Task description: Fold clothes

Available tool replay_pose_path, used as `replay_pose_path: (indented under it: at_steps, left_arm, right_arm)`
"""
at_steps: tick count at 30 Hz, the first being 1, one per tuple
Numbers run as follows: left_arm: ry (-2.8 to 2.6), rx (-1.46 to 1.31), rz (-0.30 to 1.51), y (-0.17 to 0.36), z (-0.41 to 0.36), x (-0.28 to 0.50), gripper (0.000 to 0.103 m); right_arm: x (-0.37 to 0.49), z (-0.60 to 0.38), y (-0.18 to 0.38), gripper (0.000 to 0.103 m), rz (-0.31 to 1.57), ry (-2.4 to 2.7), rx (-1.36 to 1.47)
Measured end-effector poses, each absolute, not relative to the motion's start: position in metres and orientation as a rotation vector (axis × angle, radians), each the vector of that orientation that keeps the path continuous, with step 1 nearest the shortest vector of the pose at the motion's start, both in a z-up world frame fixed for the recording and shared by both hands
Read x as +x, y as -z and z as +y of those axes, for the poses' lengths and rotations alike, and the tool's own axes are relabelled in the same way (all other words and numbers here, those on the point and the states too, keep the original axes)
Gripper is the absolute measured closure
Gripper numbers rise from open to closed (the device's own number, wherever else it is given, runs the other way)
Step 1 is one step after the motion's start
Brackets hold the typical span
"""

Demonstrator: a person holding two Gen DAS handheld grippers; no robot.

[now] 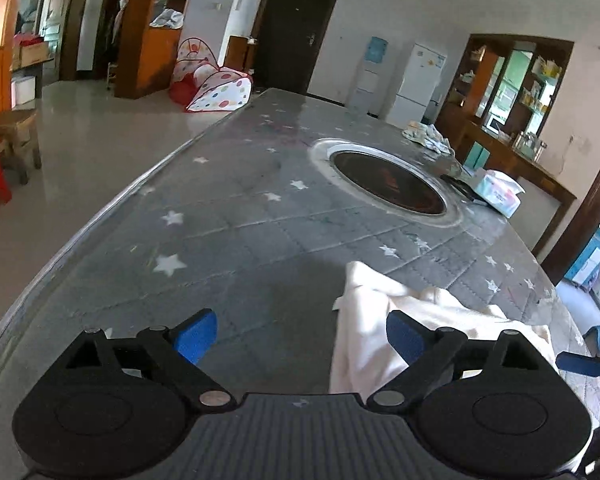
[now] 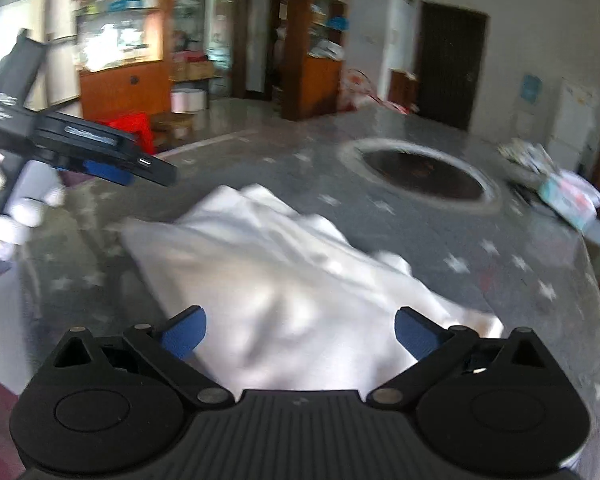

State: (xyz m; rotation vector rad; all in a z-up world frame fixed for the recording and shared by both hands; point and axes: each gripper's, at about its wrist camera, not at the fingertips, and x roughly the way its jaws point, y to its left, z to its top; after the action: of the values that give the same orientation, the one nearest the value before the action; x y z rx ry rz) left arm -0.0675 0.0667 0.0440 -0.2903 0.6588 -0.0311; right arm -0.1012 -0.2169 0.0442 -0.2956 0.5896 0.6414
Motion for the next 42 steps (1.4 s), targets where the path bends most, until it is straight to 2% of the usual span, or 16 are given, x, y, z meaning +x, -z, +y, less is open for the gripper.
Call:
replay_pose_path:
  at_steps: [5, 7, 12, 14, 15, 23, 34, 37, 38, 40, 42]
  left_arm:
    - [0.036, -0.330, 0.654, -0.042, 0.080, -0.076, 0.011]
    - [0.038, -0.346, 0.652, -0.041, 0.085, -0.079, 0.011]
    - [0.043, -0.381, 0.649, -0.039, 0.098, -0.086, 0.011]
    - [0.046, -0.391, 0.649, -0.038, 0.102, -0.087, 0.011]
    - [0.047, -0.395, 0.650, -0.038, 0.104, -0.088, 0.011]
    - [0.069, -0.419, 0.652, -0.034, 0.112, -0.092, 0.010]
    - [0.095, -0.478, 0.661, -0.035, 0.117, -0.089, 0.011]
    - [0.121, -0.499, 0.668, -0.035, 0.114, -0.089, 0.011]
    - [0.128, -0.505, 0.671, -0.035, 0.113, -0.088, 0.011]
    - [0.145, -0.524, 0.681, -0.035, 0.111, -0.087, 0.011]
    - [0.163, -0.553, 0.691, -0.034, 0.109, -0.085, 0.010]
  right_arm:
    - [-0.118, -0.174, -0.053, 0.014, 0.547, -0.755, -0.418]
    - [-0.120, -0.160, -0.055, 0.025, 0.547, -0.795, -0.434]
    - [-0.124, -0.122, -0.057, 0.040, 0.554, -0.905, -0.476]
    - [-0.124, -0.113, -0.054, 0.042, 0.563, -0.923, -0.475]
    - [-0.123, -0.108, -0.052, 0.047, 0.568, -0.932, -0.474]
    - [-0.115, -0.080, -0.033, 0.046, 0.643, -0.981, -0.460]
    - [-0.115, -0.080, -0.039, 0.047, 0.592, -0.906, -0.524]
    - [-0.114, -0.075, -0.031, 0.050, 0.598, -0.887, -0.559]
    - [-0.114, -0.075, -0.030, 0.053, 0.590, -0.878, -0.565]
    - [-0.112, -0.075, -0.029, 0.072, 0.577, -0.858, -0.572]
    - [-0.106, -0.080, -0.033, 0.084, 0.590, -0.844, -0.526]
